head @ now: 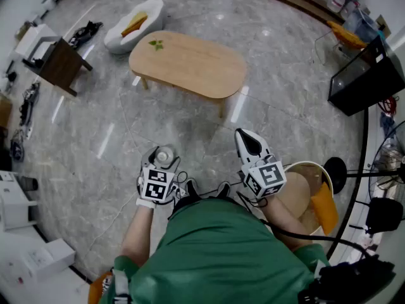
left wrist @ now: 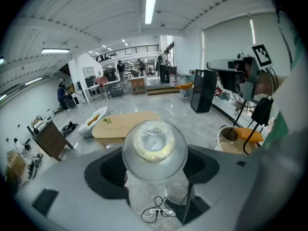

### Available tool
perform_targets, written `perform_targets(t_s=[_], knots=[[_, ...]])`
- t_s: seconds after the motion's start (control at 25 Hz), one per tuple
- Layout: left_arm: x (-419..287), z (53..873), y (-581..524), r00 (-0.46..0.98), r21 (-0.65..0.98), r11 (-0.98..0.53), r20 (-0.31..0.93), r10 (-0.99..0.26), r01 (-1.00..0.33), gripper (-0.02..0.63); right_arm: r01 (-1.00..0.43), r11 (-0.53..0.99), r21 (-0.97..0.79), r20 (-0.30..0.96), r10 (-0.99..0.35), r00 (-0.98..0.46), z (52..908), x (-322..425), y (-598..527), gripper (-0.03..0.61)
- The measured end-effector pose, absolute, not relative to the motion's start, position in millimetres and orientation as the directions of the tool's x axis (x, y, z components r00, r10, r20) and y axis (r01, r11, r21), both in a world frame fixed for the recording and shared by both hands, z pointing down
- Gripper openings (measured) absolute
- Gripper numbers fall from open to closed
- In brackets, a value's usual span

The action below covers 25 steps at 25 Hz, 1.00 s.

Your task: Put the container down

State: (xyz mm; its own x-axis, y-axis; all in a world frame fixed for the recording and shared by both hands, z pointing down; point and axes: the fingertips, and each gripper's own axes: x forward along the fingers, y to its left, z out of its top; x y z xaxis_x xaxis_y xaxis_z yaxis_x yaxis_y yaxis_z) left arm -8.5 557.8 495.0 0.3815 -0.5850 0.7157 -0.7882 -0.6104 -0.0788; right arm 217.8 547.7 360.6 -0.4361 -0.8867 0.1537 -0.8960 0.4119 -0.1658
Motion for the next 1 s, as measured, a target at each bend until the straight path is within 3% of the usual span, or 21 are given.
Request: perform_targets(t_s=[0.52,1.0], knots=[[12.6,506.8,568.6,0.321,-0.071,-0.527,0.722,-0.613,-0.847,0.341,-0.888,0.421,-0.184,0.148,-0.882,-0.448,376.4,266.2,556.2,0.014],[-14.0,535.8,509.3,0.296,-0.043,-0.499,0.76,-0.579,-0.865,0.341,-0.888,0.424,-0.177,0.212,-0.865,-0.455,396.2,253.3,485.4,0.014]])
